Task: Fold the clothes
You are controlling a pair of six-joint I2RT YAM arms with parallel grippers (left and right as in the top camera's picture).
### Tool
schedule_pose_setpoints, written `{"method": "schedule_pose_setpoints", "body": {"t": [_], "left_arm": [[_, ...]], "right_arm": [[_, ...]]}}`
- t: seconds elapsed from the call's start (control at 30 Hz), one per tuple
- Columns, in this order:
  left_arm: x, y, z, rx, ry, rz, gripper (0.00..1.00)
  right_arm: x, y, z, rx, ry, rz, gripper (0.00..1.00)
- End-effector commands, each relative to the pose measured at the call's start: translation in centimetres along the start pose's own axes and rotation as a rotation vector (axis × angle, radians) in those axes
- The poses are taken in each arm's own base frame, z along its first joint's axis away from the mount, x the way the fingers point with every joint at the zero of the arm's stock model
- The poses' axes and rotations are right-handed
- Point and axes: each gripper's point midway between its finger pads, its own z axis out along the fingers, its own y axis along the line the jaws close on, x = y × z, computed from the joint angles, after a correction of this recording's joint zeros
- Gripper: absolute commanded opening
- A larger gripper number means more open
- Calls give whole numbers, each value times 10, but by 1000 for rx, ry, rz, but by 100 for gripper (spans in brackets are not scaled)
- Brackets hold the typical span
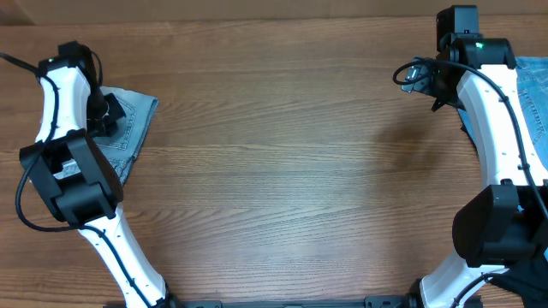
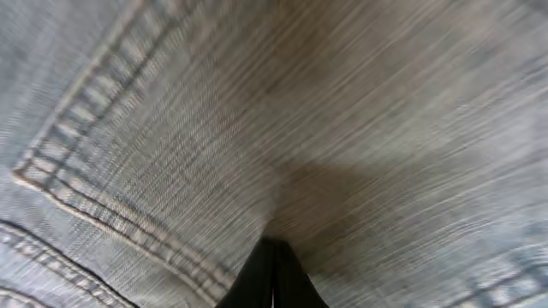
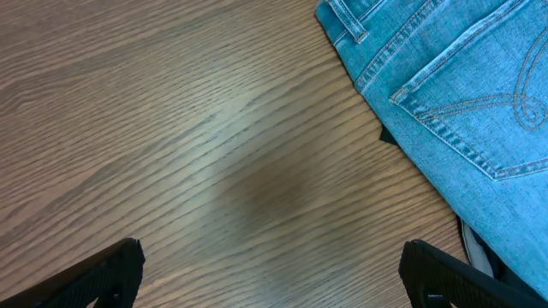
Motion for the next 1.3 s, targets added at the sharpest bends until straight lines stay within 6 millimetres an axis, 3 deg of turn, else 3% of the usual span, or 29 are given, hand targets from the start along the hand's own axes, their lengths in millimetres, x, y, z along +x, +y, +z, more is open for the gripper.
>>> {"method": "schedule_pose_setpoints", "body": {"t": [0.0,0.1,0.3,0.43,0.67,0.73,0.8,0.83,0.9,0.97,1.1,1.27], "left_arm": [[6,15,24,-48,5,28,4],[-3,26,40,-69,-39,34,4],[-43,52,42,-24,-171,-17,4],[-54,73,46,5,-198,-62,4],[-79,95,44,21,-292,53,4],[-87,95,21,54,-322,-11,4],[-91,97,-21,69,-352,-56,4],[-89,104,-44,62,-363,-106,4],[-71,113,-62,55,-324,-240,4],[-42,116,-53,34,-205,-353,4],[-9,112,-5,-3,-52,-400,4],[-2,107,42,-7,-77,-362,4]], "right_arm": [[-2,-1,-1,12,-13,10,100],[-2,-1,-1,12,-12,10,100],[-2,-1,-1,12,-13,10,100],[-2,-1,-1,12,-13,10,100],[-2,-1,-1,12,-13,10,100],[-2,-1,-1,12,-13,10,100],[-2,-1,-1,12,-13,10,100],[-2,-1,-1,12,-13,10,100],[-2,-1,-1,12,-13,10,100],[-2,-1,-1,12,-13,10,100],[-2,-1,-1,12,-13,10,100],[-2,-1,-1,12,-13,10,100]]}}
